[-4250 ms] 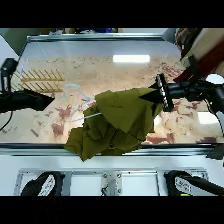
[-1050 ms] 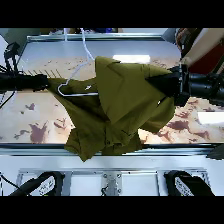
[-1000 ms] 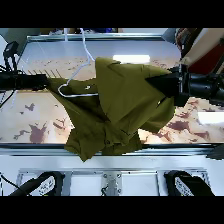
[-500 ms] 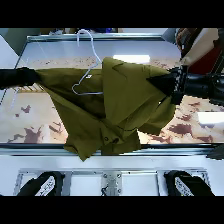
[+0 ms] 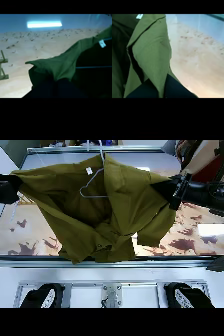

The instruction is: Fold the clothes and pants, and hang the long-sleeved shirts on hangers.

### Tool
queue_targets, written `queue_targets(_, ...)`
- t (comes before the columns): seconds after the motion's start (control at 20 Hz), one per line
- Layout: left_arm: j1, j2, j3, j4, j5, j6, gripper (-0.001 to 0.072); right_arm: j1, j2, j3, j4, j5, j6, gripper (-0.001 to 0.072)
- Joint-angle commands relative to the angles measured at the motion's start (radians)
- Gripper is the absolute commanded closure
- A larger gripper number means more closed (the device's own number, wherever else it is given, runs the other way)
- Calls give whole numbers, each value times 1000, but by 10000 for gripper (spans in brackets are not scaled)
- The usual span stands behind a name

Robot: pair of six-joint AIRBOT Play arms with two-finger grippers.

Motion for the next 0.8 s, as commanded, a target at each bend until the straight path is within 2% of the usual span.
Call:
queue_targets(0.0, -144, 56, -12, 54, -1, -63, 694, 0, 0, 1, 120, -143, 2, 700)
queue_targets(0.2, -369, 14, -83, 84, 10, -111, 694, 0, 1, 1, 328, -162, -61, 700)
queue_targets(0.35, -529, -81, -121, 84, 78, -113, 693, 0, 10, 1, 433, -161, -123, 700)
queue_targets(0.5, -637, -209, -90, 84, 109, -113, 693, 0, 32, 1, 449, -161, -186, 701)
queue_targets(0.75, -710, -371, 16, 84, 85, -113, 693, 0, 60, 1, 450, -160, -198, 700)
